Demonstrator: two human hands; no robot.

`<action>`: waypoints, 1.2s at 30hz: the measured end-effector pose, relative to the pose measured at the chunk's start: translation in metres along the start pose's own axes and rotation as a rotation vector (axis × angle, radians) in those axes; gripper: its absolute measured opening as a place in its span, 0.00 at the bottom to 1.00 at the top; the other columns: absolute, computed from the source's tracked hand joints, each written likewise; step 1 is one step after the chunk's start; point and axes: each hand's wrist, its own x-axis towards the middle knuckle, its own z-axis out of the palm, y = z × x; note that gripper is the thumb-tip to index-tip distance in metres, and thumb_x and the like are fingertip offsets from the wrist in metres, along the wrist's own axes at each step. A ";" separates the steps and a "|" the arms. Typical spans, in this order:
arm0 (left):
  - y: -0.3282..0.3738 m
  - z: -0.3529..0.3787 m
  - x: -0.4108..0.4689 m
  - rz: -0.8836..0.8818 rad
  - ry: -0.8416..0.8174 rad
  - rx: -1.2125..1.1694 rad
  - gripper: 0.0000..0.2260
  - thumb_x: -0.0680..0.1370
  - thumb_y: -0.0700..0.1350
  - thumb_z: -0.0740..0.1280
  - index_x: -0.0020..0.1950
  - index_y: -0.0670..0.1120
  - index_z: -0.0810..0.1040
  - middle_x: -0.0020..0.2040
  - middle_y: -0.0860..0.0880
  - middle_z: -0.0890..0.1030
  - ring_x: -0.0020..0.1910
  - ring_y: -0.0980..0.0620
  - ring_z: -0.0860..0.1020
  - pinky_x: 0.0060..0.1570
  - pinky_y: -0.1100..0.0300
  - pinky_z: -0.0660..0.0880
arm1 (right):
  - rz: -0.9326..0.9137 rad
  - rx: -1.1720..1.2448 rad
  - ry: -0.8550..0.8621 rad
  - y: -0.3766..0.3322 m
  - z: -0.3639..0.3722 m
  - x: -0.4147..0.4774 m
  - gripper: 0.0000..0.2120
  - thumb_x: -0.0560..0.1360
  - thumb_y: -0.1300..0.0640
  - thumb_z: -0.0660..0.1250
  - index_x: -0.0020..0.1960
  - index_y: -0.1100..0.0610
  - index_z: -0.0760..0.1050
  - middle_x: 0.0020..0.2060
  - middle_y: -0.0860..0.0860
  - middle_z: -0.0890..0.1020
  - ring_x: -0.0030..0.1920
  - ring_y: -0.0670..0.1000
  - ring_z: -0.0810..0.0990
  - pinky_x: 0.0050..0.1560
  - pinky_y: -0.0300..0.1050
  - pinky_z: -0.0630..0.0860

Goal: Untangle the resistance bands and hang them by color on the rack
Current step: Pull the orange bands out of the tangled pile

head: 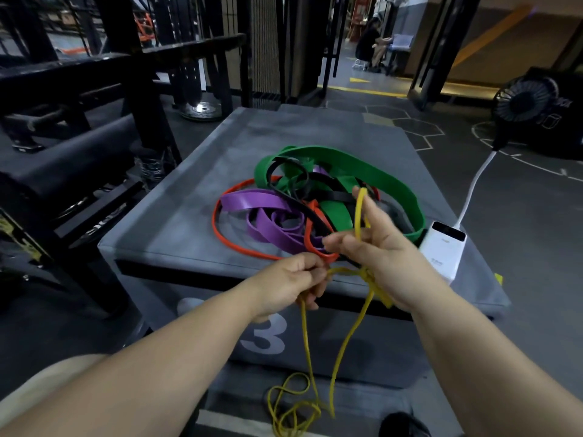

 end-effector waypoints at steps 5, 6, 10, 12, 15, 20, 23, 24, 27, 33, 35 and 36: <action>0.003 0.002 -0.004 0.023 0.009 -0.050 0.09 0.83 0.38 0.57 0.45 0.45 0.74 0.29 0.54 0.73 0.29 0.57 0.70 0.34 0.63 0.72 | 0.148 -0.398 -0.091 0.003 -0.001 -0.007 0.50 0.72 0.57 0.74 0.78 0.38 0.42 0.47 0.47 0.82 0.51 0.44 0.82 0.59 0.43 0.76; 0.002 0.003 -0.003 0.034 0.028 -0.046 0.09 0.82 0.38 0.58 0.45 0.45 0.74 0.29 0.54 0.73 0.29 0.56 0.69 0.33 0.64 0.71 | 0.155 -0.515 -0.100 0.001 -0.002 -0.008 0.52 0.71 0.54 0.76 0.77 0.35 0.40 0.47 0.45 0.81 0.48 0.42 0.81 0.54 0.38 0.76; -0.001 -0.001 -0.001 0.063 0.036 0.007 0.05 0.81 0.37 0.61 0.47 0.45 0.74 0.30 0.54 0.73 0.30 0.57 0.70 0.32 0.64 0.68 | 0.126 -0.604 -0.078 0.002 -0.003 -0.010 0.52 0.73 0.58 0.73 0.75 0.34 0.36 0.40 0.51 0.82 0.39 0.45 0.80 0.43 0.38 0.76; -0.002 -0.003 0.000 0.048 0.014 0.051 0.04 0.80 0.36 0.63 0.49 0.45 0.72 0.31 0.53 0.74 0.30 0.57 0.72 0.33 0.65 0.70 | 0.102 -0.530 -0.037 0.001 -0.005 -0.011 0.54 0.73 0.63 0.73 0.76 0.34 0.36 0.38 0.57 0.82 0.41 0.50 0.81 0.47 0.41 0.78; -0.003 -0.005 0.001 -0.031 -0.025 0.173 0.05 0.79 0.35 0.64 0.49 0.44 0.71 0.35 0.50 0.75 0.33 0.57 0.73 0.37 0.65 0.72 | 0.091 -0.384 0.064 -0.006 -0.015 -0.011 0.52 0.73 0.66 0.71 0.75 0.33 0.40 0.36 0.55 0.81 0.32 0.45 0.78 0.37 0.34 0.73; -0.014 -0.016 -0.001 -0.214 -0.069 0.399 0.03 0.80 0.44 0.64 0.50 0.45 0.74 0.42 0.50 0.79 0.44 0.55 0.76 0.55 0.57 0.72 | 0.037 -0.081 0.296 -0.020 -0.042 -0.014 0.50 0.75 0.72 0.65 0.77 0.37 0.39 0.33 0.51 0.78 0.25 0.44 0.69 0.25 0.37 0.66; -0.017 -0.017 -0.002 -0.254 -0.060 0.459 0.04 0.82 0.45 0.61 0.48 0.47 0.72 0.40 0.51 0.79 0.39 0.57 0.76 0.48 0.59 0.72 | 0.029 -0.098 0.353 -0.026 -0.053 -0.016 0.50 0.75 0.71 0.66 0.77 0.40 0.37 0.33 0.52 0.79 0.27 0.47 0.72 0.29 0.41 0.69; -0.017 -0.015 -0.002 -0.253 -0.041 0.425 0.04 0.82 0.44 0.60 0.48 0.47 0.71 0.38 0.50 0.78 0.36 0.57 0.75 0.45 0.61 0.72 | 0.039 -0.136 0.344 -0.026 -0.053 -0.016 0.49 0.76 0.70 0.66 0.78 0.41 0.37 0.34 0.52 0.81 0.31 0.49 0.76 0.33 0.44 0.73; -0.013 -0.011 -0.004 -0.272 0.030 0.327 0.05 0.82 0.43 0.58 0.47 0.45 0.68 0.34 0.49 0.72 0.30 0.55 0.69 0.34 0.62 0.72 | 0.086 -0.179 0.307 -0.020 -0.051 -0.015 0.40 0.80 0.63 0.63 0.77 0.37 0.42 0.43 0.54 0.85 0.49 0.50 0.84 0.58 0.54 0.78; -0.009 -0.016 -0.007 -0.397 0.011 0.535 0.10 0.82 0.43 0.56 0.45 0.47 0.74 0.33 0.50 0.73 0.29 0.55 0.66 0.29 0.62 0.63 | -0.009 -0.058 0.398 -0.023 -0.050 -0.016 0.26 0.84 0.62 0.53 0.76 0.40 0.54 0.43 0.52 0.86 0.50 0.50 0.84 0.57 0.53 0.78; -0.004 -0.017 -0.009 -0.409 -0.048 0.609 0.12 0.81 0.43 0.56 0.43 0.48 0.77 0.33 0.51 0.74 0.30 0.53 0.66 0.29 0.61 0.62 | -0.026 0.015 0.408 -0.030 -0.050 -0.019 0.25 0.84 0.63 0.52 0.76 0.42 0.55 0.34 0.50 0.84 0.36 0.48 0.82 0.40 0.42 0.78; -0.001 -0.016 -0.011 -0.402 -0.089 0.627 0.12 0.80 0.43 0.56 0.43 0.48 0.78 0.33 0.51 0.75 0.29 0.53 0.66 0.29 0.61 0.61 | -0.023 0.038 0.409 -0.032 -0.049 -0.020 0.25 0.84 0.63 0.52 0.76 0.43 0.55 0.32 0.50 0.82 0.31 0.48 0.80 0.34 0.40 0.76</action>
